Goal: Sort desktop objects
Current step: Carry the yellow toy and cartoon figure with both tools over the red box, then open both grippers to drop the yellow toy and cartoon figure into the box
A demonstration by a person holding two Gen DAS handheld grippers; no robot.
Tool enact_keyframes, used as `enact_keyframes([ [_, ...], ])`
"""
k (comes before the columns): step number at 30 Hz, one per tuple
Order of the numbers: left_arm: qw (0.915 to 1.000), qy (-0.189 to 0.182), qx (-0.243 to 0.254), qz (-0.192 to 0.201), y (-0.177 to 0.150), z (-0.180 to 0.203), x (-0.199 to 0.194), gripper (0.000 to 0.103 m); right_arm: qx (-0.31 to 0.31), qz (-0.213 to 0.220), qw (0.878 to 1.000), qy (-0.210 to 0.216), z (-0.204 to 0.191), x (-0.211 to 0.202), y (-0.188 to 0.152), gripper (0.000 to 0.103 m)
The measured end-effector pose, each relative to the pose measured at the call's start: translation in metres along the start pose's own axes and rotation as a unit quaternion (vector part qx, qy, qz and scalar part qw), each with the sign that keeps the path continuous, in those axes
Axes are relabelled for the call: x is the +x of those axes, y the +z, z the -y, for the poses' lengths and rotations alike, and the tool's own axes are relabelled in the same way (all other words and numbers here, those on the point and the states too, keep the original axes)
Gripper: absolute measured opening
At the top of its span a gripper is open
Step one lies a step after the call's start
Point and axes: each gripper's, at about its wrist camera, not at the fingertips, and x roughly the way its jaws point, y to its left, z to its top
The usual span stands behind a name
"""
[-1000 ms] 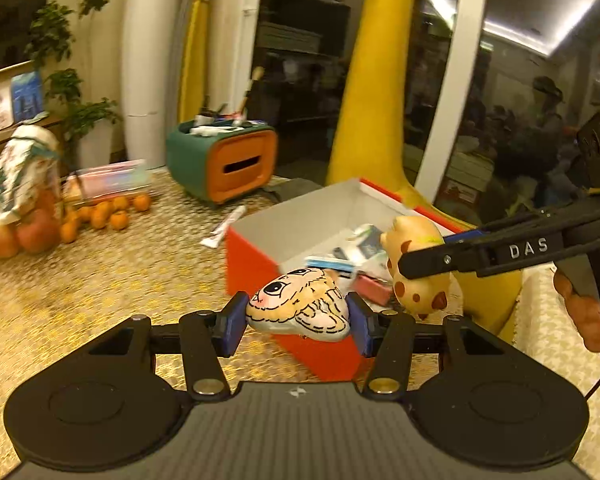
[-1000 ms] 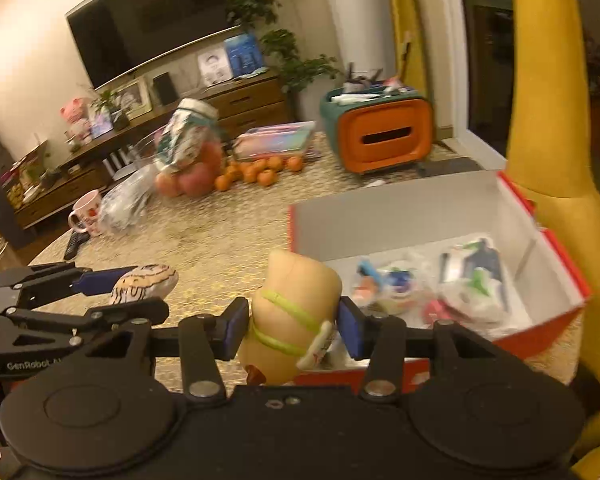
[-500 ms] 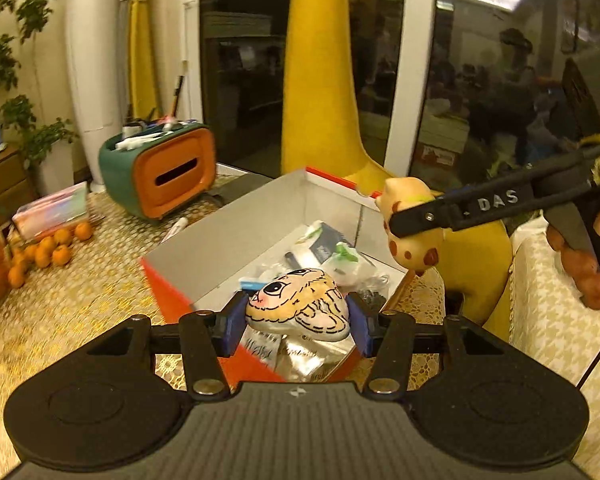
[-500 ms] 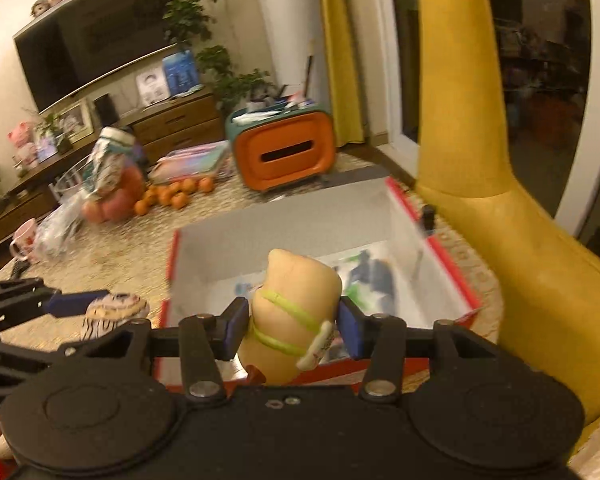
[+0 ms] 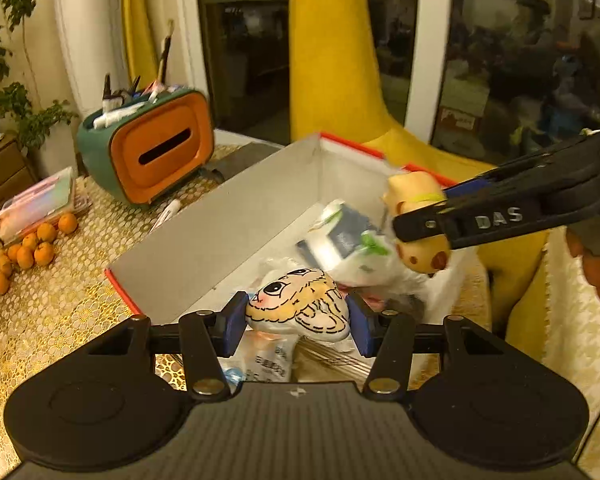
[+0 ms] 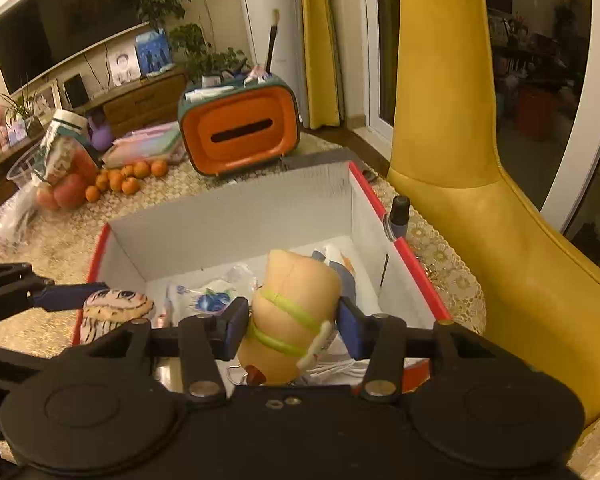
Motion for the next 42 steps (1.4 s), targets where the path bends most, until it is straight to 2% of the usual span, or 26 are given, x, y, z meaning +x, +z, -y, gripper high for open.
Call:
enact_keyframes([
  [14,0.9996,0.0,-0.014,-0.023,-0.005,-0.013,0.032,0.052,-0.02,-0.013,1.0,0.005,0.0,0.029,-0.002,0.047],
  [28,0.9987,-0.012,-0.023,-0.044,-0.011,-0.017,0.051,0.052,-0.031,-0.026,0.999,0.009,-0.016,0.057,0.006,0.048],
  [38,0.9983,-0.026,-0.032,-0.041,-0.016,-0.017,0.046,0.062,-0.036,-0.038,0.998,0.025,-0.027,0.066,0.008,0.049],
  [42,0.9985,-0.028,-0.03,-0.036,-0.017,-0.014,0.042,0.063,-0.031,-0.038,0.998,0.031,-0.03,0.066,0.009,0.049],
])
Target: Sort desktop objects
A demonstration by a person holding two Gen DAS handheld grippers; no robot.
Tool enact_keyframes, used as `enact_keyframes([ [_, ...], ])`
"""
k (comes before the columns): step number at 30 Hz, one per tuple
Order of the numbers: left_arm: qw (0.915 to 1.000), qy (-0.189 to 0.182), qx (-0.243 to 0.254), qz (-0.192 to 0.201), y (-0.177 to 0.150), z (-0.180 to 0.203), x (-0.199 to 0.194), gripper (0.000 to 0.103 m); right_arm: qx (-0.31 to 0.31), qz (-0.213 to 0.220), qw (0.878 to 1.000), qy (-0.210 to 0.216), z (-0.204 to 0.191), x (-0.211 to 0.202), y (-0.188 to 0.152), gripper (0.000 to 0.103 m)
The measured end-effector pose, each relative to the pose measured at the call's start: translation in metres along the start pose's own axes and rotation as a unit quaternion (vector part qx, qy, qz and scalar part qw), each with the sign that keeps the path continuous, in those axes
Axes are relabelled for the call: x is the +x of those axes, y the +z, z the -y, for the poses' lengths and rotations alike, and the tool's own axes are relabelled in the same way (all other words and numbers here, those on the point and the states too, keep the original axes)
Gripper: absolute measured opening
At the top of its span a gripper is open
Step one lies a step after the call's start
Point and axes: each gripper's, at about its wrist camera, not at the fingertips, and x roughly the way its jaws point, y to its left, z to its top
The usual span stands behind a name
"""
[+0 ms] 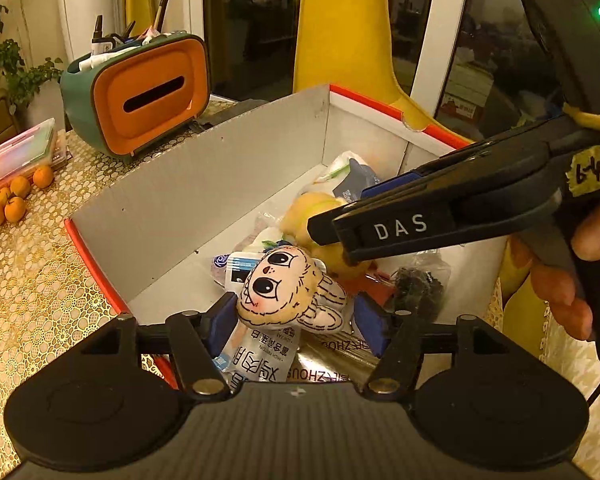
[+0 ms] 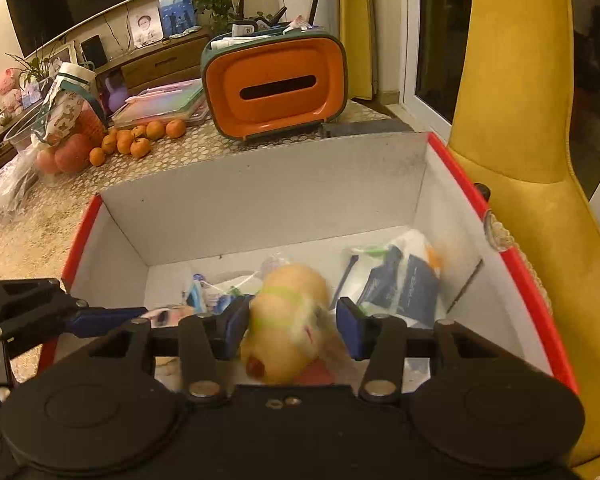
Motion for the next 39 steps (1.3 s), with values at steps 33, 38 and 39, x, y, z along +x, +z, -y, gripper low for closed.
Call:
enact_keyframes([
  [33,0.9943,0.034,-0.059,0.082,-0.022,0.01,-0.106,0.076,-0.018,0.098,0.994,0.041,-0.009,-0.116,-0.04,0.071],
  [38,0.9916,0.059,-0.057,0.1,-0.025,0.016,-0.121,0.086,-0.03,0.12,0.992,0.034,-0.014,-0.13,-0.05,0.078],
  [39,0.9914,0.056,-0.061,0.102,-0.025,0.016,-0.123,0.087,-0.029,0.125,0.991,0.032,-0.014,-0.133,-0.053,0.08],
])
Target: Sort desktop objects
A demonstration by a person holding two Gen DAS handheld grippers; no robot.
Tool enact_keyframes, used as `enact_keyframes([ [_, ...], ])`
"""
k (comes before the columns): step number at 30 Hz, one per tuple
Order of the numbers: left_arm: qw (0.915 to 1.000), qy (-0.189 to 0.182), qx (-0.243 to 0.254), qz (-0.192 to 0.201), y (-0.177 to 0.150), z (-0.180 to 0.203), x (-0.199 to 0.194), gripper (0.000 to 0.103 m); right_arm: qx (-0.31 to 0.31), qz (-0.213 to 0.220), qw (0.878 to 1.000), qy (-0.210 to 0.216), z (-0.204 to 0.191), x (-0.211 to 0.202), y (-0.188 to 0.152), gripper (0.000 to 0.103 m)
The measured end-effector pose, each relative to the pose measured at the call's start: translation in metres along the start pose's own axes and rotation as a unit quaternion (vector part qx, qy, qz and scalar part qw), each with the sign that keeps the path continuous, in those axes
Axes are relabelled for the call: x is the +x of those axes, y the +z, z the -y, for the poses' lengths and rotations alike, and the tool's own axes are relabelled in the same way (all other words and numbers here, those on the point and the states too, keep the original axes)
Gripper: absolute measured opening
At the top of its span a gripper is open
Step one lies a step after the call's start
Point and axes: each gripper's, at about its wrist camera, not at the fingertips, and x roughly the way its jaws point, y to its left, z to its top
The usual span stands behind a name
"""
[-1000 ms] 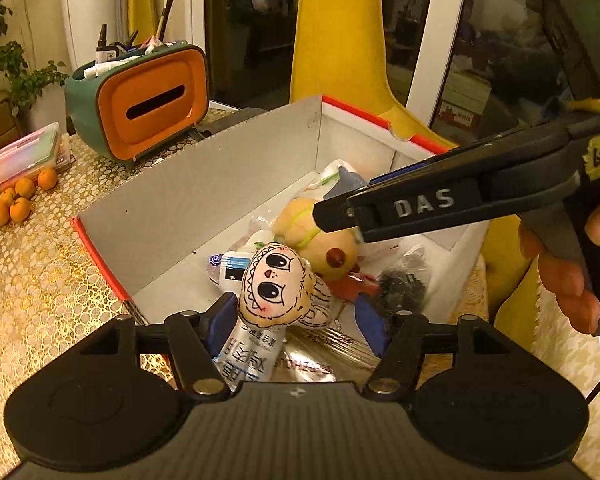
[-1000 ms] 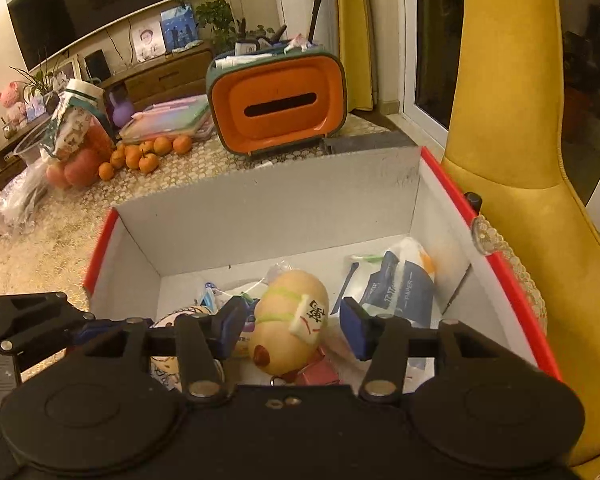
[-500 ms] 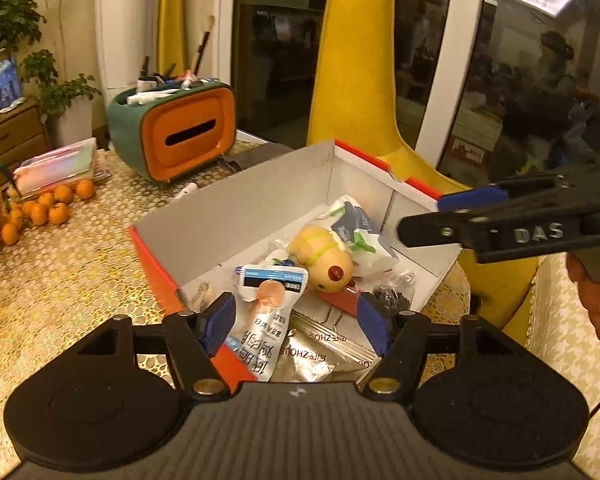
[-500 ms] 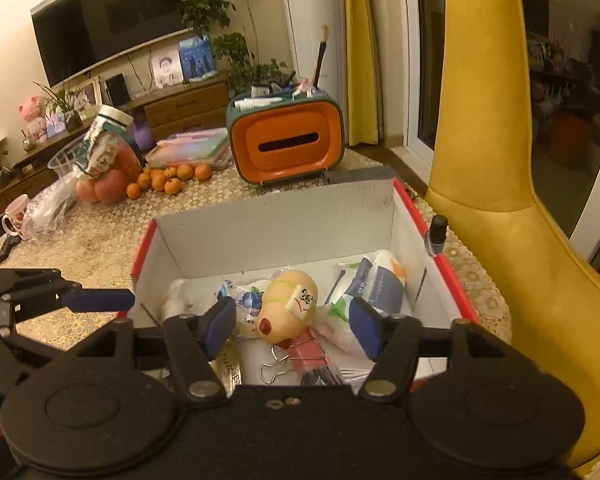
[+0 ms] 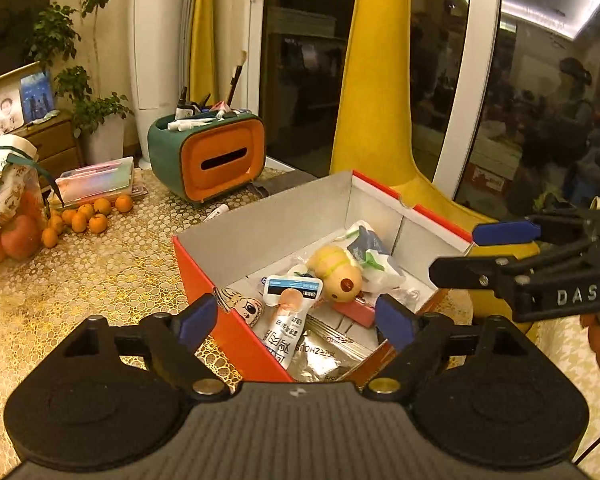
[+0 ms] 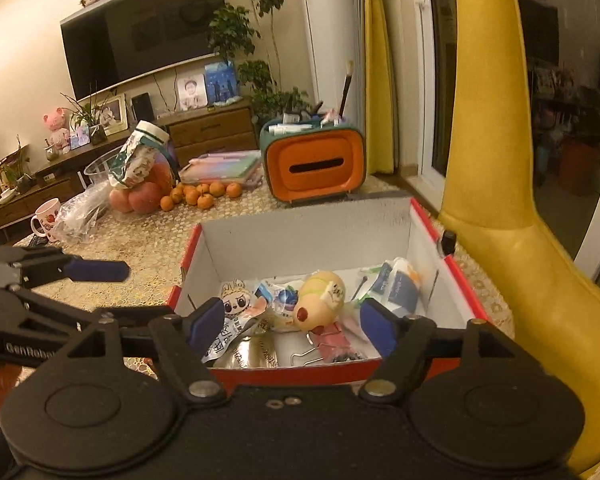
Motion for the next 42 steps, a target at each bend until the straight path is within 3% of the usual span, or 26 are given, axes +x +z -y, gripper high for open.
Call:
enact_keyframes([
  [4,1.0,0.0,-0.009,0.002,-0.003,-0.001,-0.006,0.101,0.011,0.009,1.0,0.0,0.001,-0.007,-0.007,0.087],
  [6,1.0,0.001,-0.008,0.006,-0.005,-0.001,-0.009,0.101,0.018,0.01,1.0,0.001,0.001,-0.01,-0.011,0.088],
  [11,0.9999,0.004,-0.013,0.01,-0.012,-0.001,-0.015,0.103,0.013,0.026,1.0,-0.006,-0.005,-0.017,-0.017,0.103],
  [17,0.9998,0.006,-0.012,0.017,-0.018,0.001,-0.025,0.103,-0.022,0.051,0.998,-0.022,-0.023,-0.028,-0.028,0.102],
  [42,0.9998,-0.01,0.0,-0.017,-0.04,0.012,-0.03,0.103,0.041,0.044,0.997,-0.053,-0.029,-0.043,-0.064,0.102],
])
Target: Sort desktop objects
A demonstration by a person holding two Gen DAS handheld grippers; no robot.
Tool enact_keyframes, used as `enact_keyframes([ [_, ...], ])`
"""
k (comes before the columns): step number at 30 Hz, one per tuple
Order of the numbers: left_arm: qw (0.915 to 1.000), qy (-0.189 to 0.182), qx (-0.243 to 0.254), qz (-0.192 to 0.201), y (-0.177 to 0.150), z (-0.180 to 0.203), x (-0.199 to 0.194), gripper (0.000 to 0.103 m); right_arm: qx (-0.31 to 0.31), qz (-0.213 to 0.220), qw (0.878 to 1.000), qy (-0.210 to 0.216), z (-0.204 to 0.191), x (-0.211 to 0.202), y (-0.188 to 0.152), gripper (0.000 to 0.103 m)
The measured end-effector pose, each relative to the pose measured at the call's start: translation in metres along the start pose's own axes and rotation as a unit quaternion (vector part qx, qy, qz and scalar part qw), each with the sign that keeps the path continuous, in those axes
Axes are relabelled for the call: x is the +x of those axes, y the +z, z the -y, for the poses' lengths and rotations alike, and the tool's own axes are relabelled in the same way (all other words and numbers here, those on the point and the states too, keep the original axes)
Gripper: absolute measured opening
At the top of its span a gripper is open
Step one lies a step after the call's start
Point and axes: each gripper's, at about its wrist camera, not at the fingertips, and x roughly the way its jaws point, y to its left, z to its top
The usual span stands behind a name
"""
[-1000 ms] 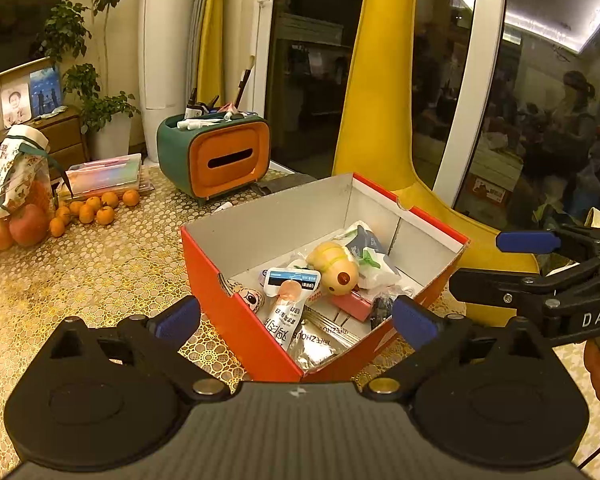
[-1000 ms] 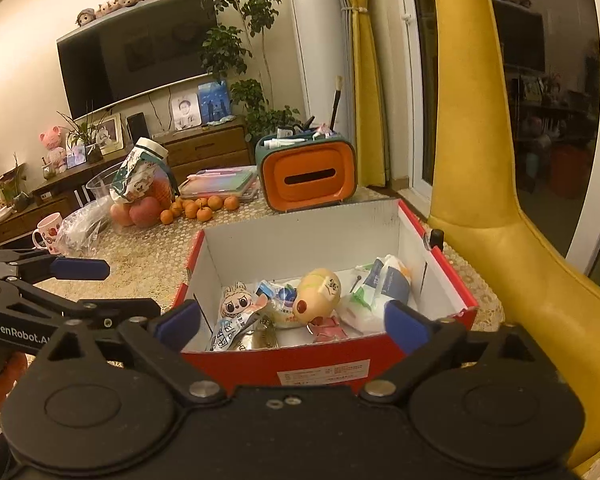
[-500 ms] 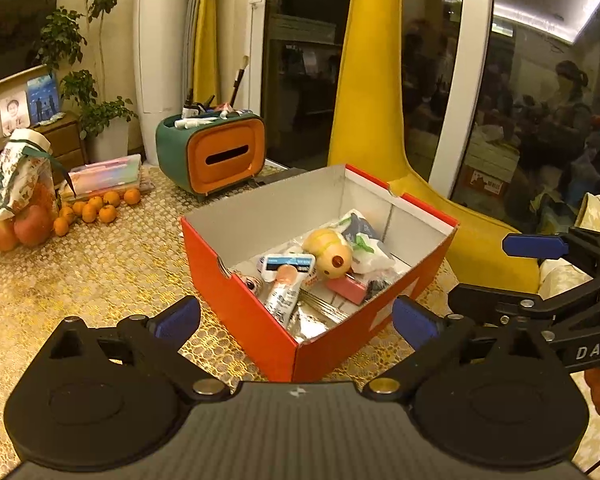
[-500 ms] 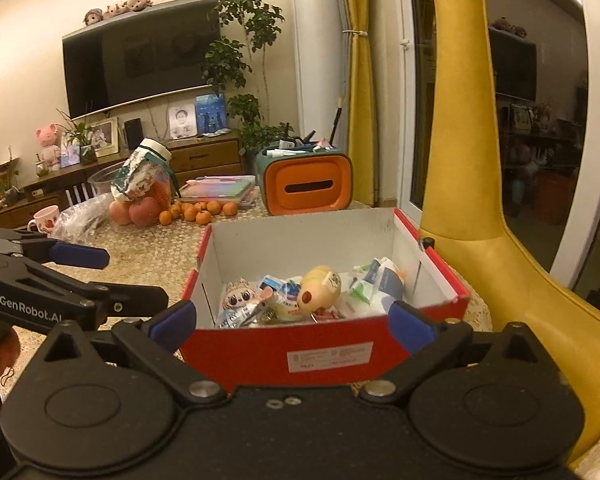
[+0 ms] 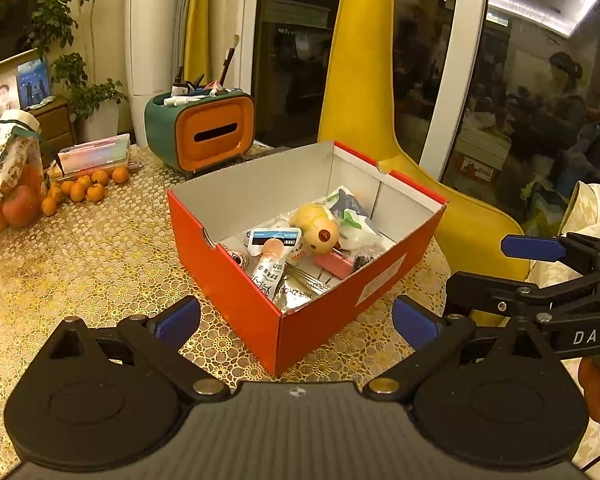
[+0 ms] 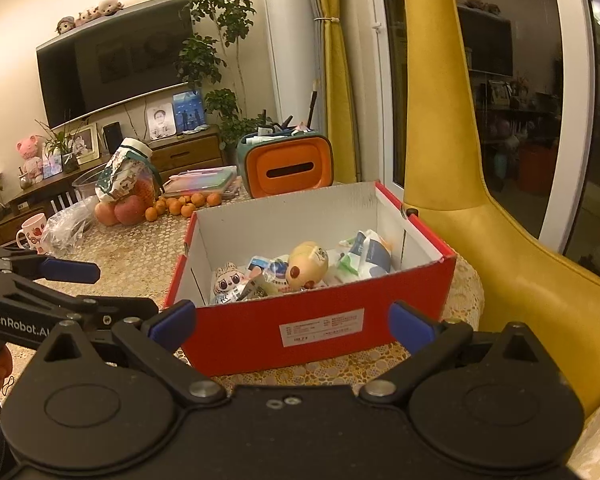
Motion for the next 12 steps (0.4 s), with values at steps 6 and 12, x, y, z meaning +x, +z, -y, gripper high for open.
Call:
enact_keyframes([
  [6,1.0,0.001,0.004,0.003,-0.002,0.0,-0.002,0.103,0.019,0.005,1.0,0.002,0.003,-0.01,-0.002,0.102],
  [12,0.9999,-0.009,-0.008,0.007,-0.003,-0.014,-0.015,0.103,0.047,-0.009,0.999,0.002,0.005,-0.011,-0.009,0.102],
])
